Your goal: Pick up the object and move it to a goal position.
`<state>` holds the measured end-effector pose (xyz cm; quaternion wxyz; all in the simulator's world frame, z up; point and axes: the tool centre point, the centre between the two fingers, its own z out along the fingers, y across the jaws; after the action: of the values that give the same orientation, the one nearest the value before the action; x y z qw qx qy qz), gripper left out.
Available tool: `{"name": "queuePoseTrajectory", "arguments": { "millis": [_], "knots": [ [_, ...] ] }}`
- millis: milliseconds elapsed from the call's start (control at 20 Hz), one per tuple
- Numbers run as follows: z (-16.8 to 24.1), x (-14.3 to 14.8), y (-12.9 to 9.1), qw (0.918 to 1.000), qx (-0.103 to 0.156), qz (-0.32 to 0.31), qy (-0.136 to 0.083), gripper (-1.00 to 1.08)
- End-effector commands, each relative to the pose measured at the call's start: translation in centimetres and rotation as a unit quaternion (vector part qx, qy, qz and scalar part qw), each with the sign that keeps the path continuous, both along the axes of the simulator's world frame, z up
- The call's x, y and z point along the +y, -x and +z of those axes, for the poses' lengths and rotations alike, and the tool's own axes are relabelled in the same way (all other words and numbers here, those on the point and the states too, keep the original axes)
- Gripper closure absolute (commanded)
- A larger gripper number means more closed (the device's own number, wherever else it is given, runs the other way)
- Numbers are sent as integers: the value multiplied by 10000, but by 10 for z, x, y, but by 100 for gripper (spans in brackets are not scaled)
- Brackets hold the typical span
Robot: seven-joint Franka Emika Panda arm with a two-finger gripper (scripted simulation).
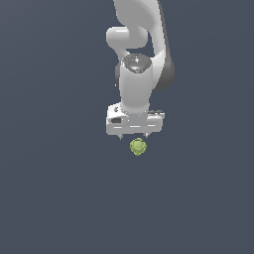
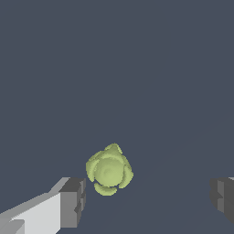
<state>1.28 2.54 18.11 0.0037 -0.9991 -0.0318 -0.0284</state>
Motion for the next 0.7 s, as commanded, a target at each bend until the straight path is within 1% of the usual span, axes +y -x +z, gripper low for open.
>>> {"name": "queuePoseTrajectory", "arguments": {
  "millis": [0,450,650],
  "knots": [
    [0,0,0,10000,0,0,0,-92],
    [1,-3,-2,9999,53,-34,-116,-92],
    [1,-3,-2,9999,52,-39,-116,-92]
  ]
}}
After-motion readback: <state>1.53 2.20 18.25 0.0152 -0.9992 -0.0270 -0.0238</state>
